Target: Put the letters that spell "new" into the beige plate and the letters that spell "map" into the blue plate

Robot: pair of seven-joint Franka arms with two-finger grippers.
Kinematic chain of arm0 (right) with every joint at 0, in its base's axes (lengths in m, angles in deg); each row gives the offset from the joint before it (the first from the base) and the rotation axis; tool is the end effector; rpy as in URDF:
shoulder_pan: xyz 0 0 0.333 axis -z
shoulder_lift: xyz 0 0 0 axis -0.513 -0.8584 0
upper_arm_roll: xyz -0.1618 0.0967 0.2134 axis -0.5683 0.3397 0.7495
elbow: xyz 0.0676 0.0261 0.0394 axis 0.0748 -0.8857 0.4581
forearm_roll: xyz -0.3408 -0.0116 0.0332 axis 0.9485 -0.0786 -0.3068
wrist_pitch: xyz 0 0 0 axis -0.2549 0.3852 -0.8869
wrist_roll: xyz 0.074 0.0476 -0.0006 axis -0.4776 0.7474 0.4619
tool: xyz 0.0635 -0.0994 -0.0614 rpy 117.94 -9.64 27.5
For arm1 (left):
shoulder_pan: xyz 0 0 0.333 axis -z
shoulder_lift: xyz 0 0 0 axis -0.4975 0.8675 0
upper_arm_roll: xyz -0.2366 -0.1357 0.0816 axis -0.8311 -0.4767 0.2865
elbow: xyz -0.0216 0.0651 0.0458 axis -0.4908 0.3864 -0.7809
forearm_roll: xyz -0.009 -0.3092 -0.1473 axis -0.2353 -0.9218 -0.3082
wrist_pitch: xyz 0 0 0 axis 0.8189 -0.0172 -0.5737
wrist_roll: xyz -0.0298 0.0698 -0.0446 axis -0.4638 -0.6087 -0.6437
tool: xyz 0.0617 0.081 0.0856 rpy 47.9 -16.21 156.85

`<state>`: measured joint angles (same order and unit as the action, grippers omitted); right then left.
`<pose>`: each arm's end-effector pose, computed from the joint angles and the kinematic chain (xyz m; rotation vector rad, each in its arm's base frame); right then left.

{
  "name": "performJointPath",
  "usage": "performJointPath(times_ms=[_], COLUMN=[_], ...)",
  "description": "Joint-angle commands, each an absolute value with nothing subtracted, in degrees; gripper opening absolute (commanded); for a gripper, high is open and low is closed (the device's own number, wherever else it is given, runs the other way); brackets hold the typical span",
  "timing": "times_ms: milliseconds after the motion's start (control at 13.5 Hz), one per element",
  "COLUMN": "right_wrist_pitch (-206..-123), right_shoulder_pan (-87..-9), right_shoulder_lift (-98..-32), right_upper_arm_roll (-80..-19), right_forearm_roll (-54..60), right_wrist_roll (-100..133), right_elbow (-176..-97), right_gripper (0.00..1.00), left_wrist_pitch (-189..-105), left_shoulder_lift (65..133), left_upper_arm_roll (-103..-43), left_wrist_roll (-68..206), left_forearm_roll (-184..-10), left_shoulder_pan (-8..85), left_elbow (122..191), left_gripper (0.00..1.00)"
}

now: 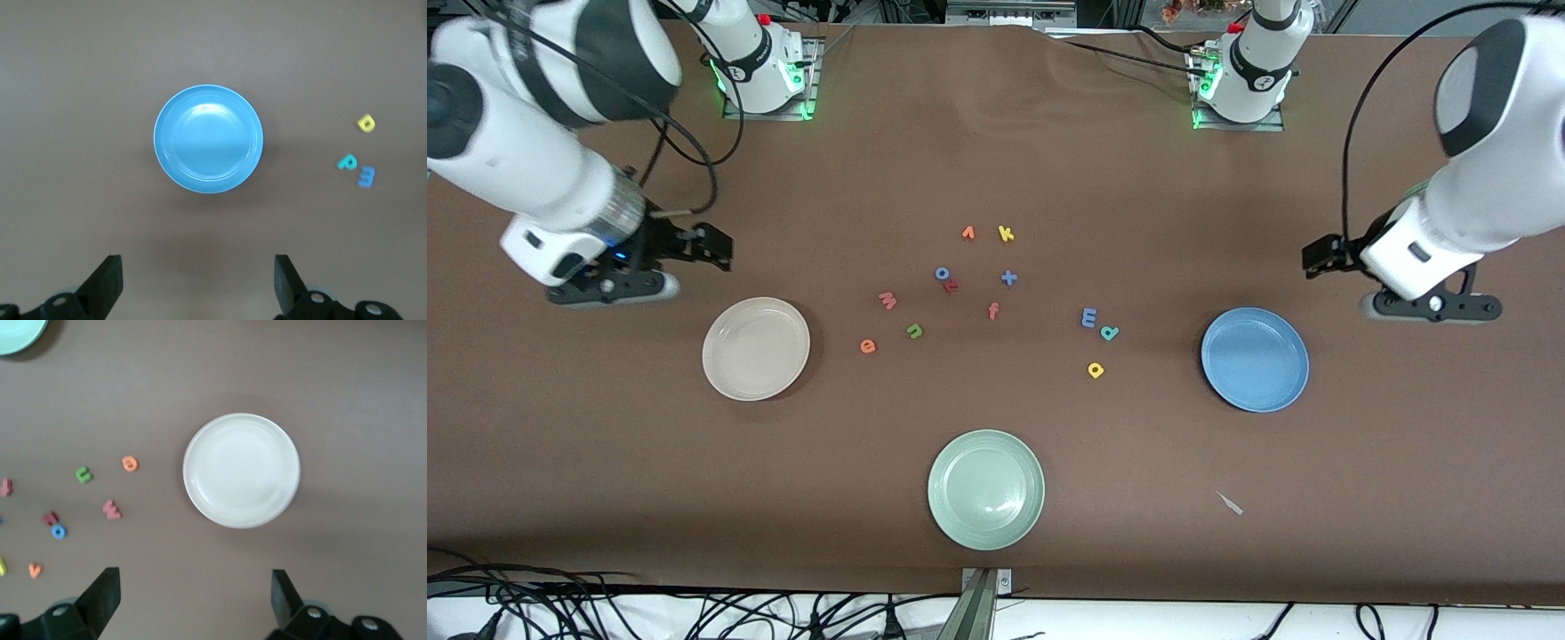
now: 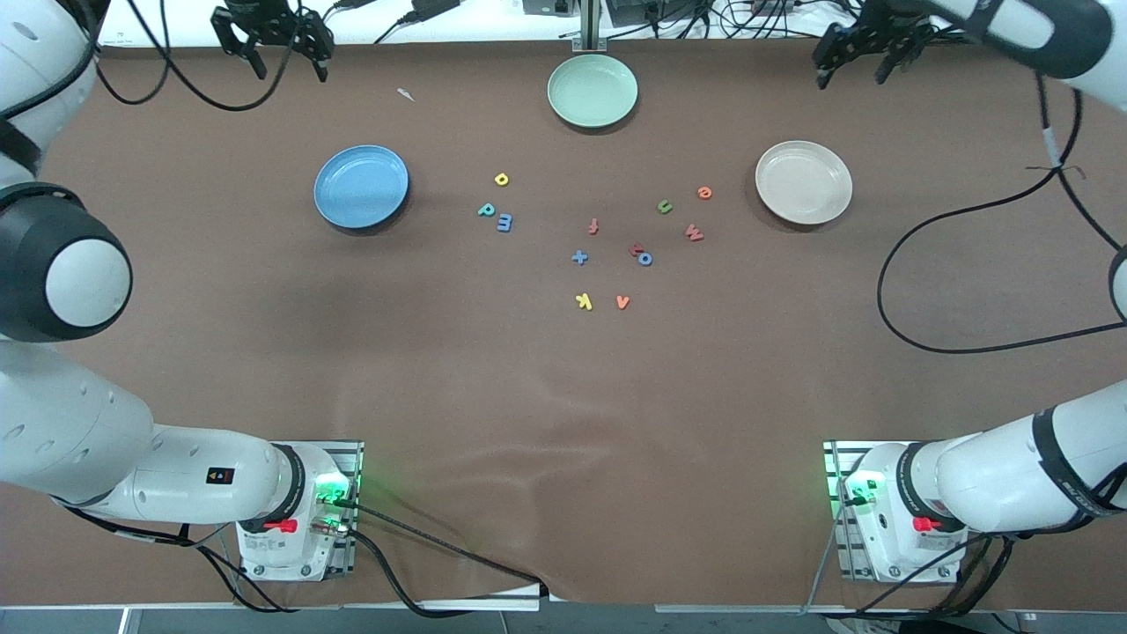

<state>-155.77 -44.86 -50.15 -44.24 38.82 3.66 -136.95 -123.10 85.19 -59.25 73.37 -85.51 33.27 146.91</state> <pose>0.5341 0.1309 0.4398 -3.1258 -0.1519 0.0532 0.5446 -0.0693 0.4629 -3.0878 -0.0587 0.2196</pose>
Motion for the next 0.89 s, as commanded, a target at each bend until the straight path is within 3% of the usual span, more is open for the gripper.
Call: performJointPath(times_ms=[0,371,817], right_wrist_pitch=[-162.9,-174.0,-188.1], right_shoulder_pan=[-46.5,-50.2,-54.0], right_shoulder_lift=[-53.8,-61.2,-69.4], right_upper_arm_roll=[-42.2,-42.2,-42.3], right_forearm_roll=[38.6,39.1,41.6], right_wrist_roll=[-2.6,-8.4,-14.2], right_elbow=[-139.1,-140.9,-143.5], right_gripper=[1.0,1.0,1.0], left_wrist_pitch=[-123.9,-129.4,-139.1], left_shoulder_lift=[88.8,97.5,106.8], left_upper_arm_roll=[-59.3,-59.3,-59.3], left_wrist_roll=[85.2,107.5,136.0], left_forearm_roll=[-85.8,-90.6,-91.4], left_shoulder_pan=[34.8,37.5,46.9], left_elbow=[145.9,146.4,146.6], left_gripper=[1.0,1.0,1.0])
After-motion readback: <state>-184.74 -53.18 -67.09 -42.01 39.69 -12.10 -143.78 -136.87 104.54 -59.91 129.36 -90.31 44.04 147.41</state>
